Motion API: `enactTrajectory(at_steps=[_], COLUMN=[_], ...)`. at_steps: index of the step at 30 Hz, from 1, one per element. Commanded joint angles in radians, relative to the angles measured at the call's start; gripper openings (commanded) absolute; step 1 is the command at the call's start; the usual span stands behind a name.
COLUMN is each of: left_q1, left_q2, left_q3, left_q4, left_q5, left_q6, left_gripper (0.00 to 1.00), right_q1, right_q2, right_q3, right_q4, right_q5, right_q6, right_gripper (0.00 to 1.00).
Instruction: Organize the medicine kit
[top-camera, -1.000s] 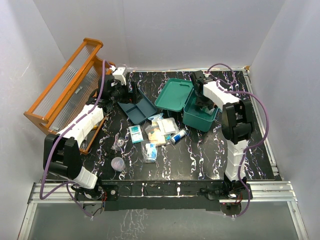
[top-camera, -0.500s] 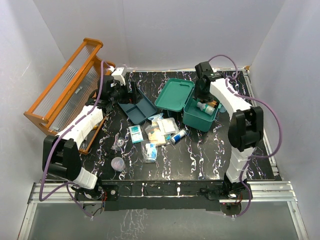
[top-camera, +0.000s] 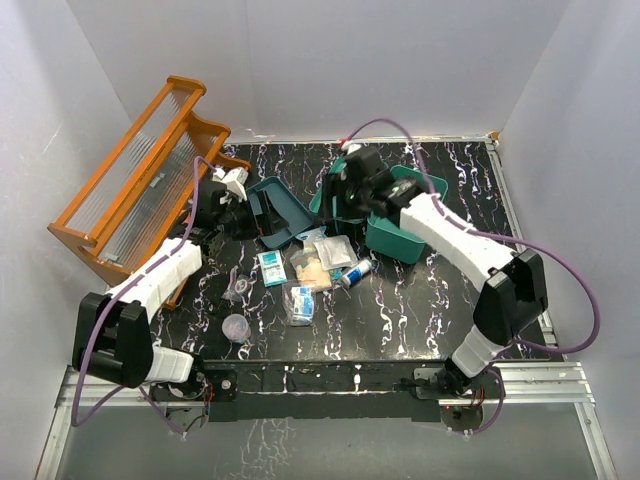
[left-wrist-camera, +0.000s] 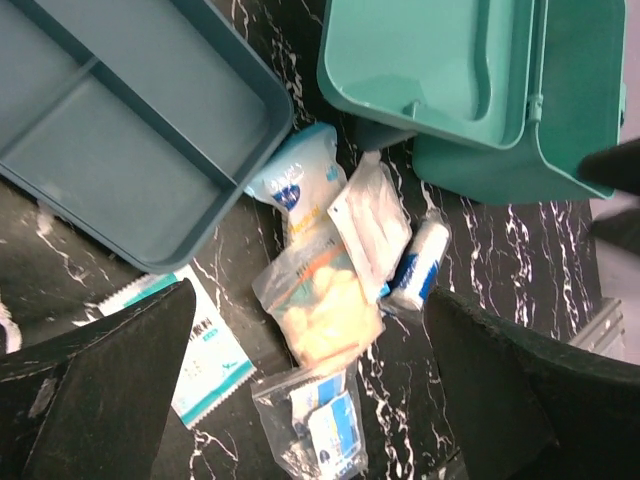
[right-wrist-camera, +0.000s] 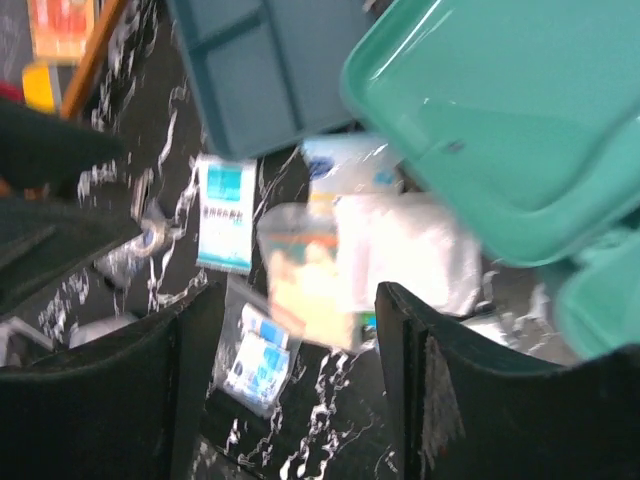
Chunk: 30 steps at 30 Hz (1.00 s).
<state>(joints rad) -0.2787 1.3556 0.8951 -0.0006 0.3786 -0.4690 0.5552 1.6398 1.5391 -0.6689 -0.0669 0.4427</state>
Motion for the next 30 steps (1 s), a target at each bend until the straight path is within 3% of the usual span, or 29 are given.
enactTrajectory(at_steps=[1, 4, 9, 16, 25, 30], left_q1=[-0.012, -0.02, -0.031, -0.057, -0.068, -0.069], left_q2=[-0.023, 0.005, 0.138, 0.219, 0.293, 0.342], left_q3=[-0.035, -0.055, -0.061, -0.064, -0.067, -0.042], left_q4=[0.042, 0.071, 0.063, 0.109, 0.102, 0.084], left_q5=[0.091, 0.124, 0.176, 0.171, 0.189, 0.181], left_q6=[-0.047, -0.106, -0.21, -0.272, -0.274, -0.258], left_gripper=[0.99, 0.95, 0.74, 0.57, 0.52, 0.58], right_q1=[0.098, 0.133, 0.16, 0.162, 0.163, 0.163], right_q2=[-0.069, -0.093, -0.087, -0.119, -0.136, -0.151], right_q3=[-0.148, -0.24, -0.314, -0.368, -0.367, -0.369], right_q4=[0.171, 0.233, 0.235, 0.277, 0.272, 0.282], right_q5=[-0.03, 0.002, 0.079, 0.099, 0.147, 0.164], right_q6=[0.01, 0.022, 0.033, 0.062, 0.057, 0.054], right_gripper=[0.61, 0.61, 0.56, 0.52, 0.5, 0.5])
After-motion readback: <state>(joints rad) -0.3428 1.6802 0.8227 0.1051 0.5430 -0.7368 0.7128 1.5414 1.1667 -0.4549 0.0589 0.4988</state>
